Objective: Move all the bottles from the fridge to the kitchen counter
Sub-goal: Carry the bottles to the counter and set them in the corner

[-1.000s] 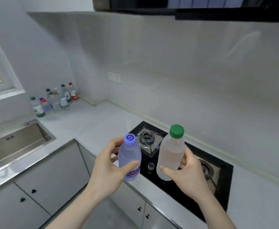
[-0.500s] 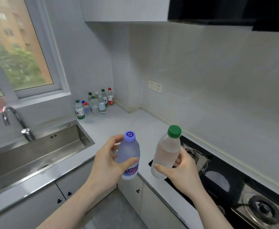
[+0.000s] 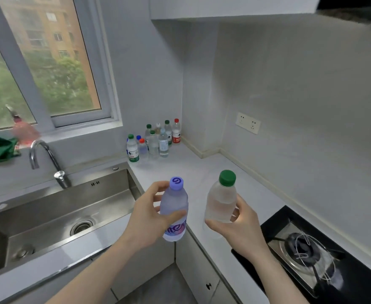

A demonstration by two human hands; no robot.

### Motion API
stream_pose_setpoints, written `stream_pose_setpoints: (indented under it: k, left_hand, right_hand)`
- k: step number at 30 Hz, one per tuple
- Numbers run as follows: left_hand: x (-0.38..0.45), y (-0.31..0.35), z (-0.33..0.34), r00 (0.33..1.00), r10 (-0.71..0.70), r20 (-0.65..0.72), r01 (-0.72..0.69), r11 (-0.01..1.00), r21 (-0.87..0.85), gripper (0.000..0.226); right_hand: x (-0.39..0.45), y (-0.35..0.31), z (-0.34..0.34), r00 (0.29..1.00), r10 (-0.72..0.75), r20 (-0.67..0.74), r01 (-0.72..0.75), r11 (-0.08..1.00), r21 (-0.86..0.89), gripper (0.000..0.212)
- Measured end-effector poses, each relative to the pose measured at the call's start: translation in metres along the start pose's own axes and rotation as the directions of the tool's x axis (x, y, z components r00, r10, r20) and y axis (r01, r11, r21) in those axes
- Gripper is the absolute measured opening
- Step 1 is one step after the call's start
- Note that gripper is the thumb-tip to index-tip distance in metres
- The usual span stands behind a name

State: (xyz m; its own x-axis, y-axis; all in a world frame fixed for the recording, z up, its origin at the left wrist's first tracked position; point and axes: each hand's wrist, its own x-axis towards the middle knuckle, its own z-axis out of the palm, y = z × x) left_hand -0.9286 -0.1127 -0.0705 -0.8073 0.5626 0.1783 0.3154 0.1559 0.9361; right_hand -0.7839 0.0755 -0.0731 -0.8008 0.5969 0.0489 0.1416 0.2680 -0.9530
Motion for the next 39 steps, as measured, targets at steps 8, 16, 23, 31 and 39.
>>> stream_pose_setpoints:
  k: [8, 16, 23, 31, 39]
  left_hand:
    - [0.115, -0.044, -0.001, 0.995, -0.078, -0.065, 0.081, 0.996, 0.043, 0.059]
    - [0.212, -0.094, -0.006, 0.986, -0.142, -0.086, 0.150, 0.984, 0.101, 0.065]
    - [0.302, -0.152, -0.017, 0.990, -0.134, -0.052, 0.142, 0.967, 0.210, 0.066]
    - [0.400, -0.221, -0.030, 0.984, -0.173, 0.042, 0.154, 0.946, 0.286, 0.067]
    - [0.451, -0.254, -0.015, 0.961, -0.262, 0.092, 0.218, 0.917, 0.333, 0.061]
  right_hand:
    - [0.131, 0.023, 0.014, 0.997, 0.012, 0.071, -0.008, 0.999, -0.043, 0.047]
    - [0.249, 0.042, 0.040, 0.992, 0.043, 0.122, -0.026, 0.990, -0.135, 0.053]
    - [0.336, 0.068, 0.083, 0.990, 0.121, 0.070, -0.108, 0.980, -0.166, 0.052]
    - [0.421, 0.095, 0.138, 0.973, 0.228, -0.041, -0.232, 0.955, -0.183, 0.055]
    - [0.473, 0.128, 0.161, 0.948, 0.297, -0.113, -0.317, 0.912, -0.261, 0.057]
